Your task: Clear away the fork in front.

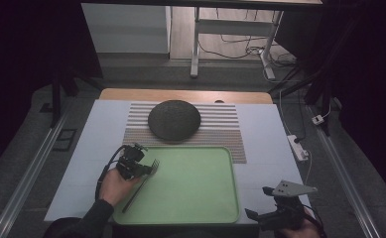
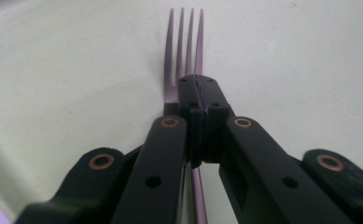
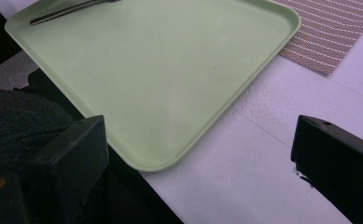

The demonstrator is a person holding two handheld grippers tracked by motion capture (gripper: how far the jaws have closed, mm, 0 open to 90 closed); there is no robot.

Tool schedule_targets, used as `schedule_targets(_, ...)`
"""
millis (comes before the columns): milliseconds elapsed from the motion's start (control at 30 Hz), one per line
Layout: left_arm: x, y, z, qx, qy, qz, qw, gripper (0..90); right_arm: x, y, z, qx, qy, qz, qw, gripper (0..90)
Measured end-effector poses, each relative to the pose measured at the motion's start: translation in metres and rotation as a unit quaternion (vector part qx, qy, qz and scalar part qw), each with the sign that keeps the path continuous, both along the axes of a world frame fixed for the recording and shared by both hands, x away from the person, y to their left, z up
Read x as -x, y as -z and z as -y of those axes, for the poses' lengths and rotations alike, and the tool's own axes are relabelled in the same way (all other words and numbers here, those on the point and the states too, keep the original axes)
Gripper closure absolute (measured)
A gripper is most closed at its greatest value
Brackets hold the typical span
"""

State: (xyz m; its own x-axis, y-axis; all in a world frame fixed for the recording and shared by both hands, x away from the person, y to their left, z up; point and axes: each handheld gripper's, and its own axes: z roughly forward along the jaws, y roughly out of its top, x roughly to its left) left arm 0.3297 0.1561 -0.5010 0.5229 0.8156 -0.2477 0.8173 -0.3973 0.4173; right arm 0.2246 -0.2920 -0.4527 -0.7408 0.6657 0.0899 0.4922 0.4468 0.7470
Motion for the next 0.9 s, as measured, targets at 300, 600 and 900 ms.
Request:
schedule_targets(300,0.006,0.002,0.015,0.015,0.051,0.005,0.9985,88.6,-0.001,0.0,-0.001,0.001,-0.003,-0.003,1.0,4.3)
schedule_targets(600,0.003,0.013,0.021,-0.015,0.046,0.004,0.9988,88.6,0.0,0.0,0.0,-0.001,-0.006,-0.006,1.0,4.4)
schedule_targets(900,-0.003,0.013,0.002,-0.019,0.012,-0.005,0.9997,88.6,-0.001,0.001,0.0,0.0,-0.006,-0.009,0.9999,4.6)
